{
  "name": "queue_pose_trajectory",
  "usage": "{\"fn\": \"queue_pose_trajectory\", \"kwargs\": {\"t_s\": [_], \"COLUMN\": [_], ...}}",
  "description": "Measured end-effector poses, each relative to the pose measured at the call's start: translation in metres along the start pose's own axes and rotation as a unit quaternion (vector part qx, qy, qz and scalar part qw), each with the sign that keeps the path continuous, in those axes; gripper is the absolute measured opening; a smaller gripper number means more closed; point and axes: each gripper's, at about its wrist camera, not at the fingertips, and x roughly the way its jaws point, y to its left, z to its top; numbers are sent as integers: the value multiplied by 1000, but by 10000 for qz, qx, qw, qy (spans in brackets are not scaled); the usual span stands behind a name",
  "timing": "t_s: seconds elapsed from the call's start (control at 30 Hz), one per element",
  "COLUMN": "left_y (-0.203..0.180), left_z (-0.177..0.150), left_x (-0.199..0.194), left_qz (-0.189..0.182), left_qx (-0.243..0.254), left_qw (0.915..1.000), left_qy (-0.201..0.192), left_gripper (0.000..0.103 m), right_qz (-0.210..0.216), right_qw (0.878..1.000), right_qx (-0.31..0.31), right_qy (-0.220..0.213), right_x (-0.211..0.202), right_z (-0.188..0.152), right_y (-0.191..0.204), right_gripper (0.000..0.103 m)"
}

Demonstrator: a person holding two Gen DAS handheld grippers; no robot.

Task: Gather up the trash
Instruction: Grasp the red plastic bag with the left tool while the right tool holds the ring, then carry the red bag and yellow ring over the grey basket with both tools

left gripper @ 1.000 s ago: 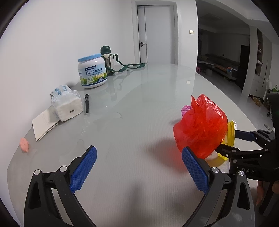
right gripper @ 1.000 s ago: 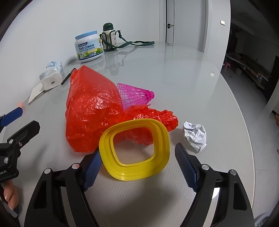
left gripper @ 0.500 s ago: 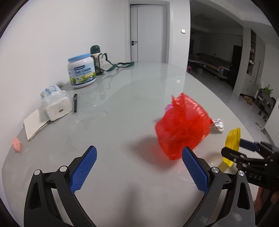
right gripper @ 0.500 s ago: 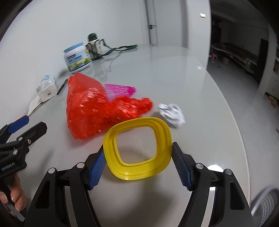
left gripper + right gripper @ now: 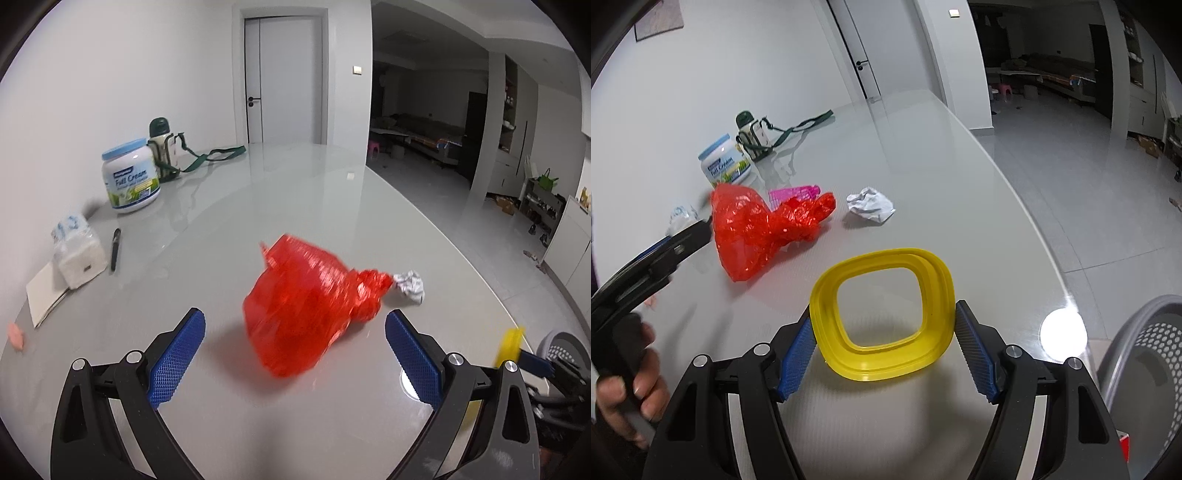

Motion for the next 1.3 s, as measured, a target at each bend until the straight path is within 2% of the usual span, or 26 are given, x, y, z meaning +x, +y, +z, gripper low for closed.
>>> {"fn": "queue_pose_trajectory", "kwargs": {"t_s": [0.2,0.27,0.33,0.37,0.4,0.43,0.5,0.6,0.8,1.0,1.2,1.3], "left_y": [-7,-6,-4,-3,-3,-2,-2,-3,-1,-8,-44,-77], "left_z": [6,3,1,1,0,-1,-3,-5,-7,-6,-4,-7], "left_x": [34,40,45,48,49,49,48,39,9,-18,-33,-36], "left_qz": [188,231,130,45,-16,-56,-113,-135,-164,-345,-721,-1039], "left_qx": [-34,-36,-69,-91,-118,-138,-145,-117,-114,-36,236,514], "left_qw": [9996,9994,9992,9988,9985,9983,9983,9985,9993,9992,9971,9932], "left_qy": [195,264,376,473,529,556,559,520,314,196,110,129], "left_gripper": [96,92,75,61,51,48,26,18,16,16,16,16], "right_qz": [104,117,131,130,135,143,147,144,154,138,-65,-272], "right_qw": [9998,9998,9998,9998,9998,9998,9998,9998,9997,9996,9989,9975], "right_qx": [-4,5,35,55,71,85,95,91,121,179,330,488], "right_qy": [-150,-159,-153,-142,-134,-126,-117,-124,-169,-186,-338,-443], "right_x": [-11,-12,-11,-10,-9,-9,-9,-9,-14,-23,-46,-63], "right_z": [1,1,0,0,-1,-1,-1,-1,-3,-11,-21,-29], "right_y": [-2,-3,-4,-5,-6,-6,-7,-8,-8,-13,-30,-46], "right_gripper": [69,69,69,69,69,69,69,69,69,69,69,69]}}
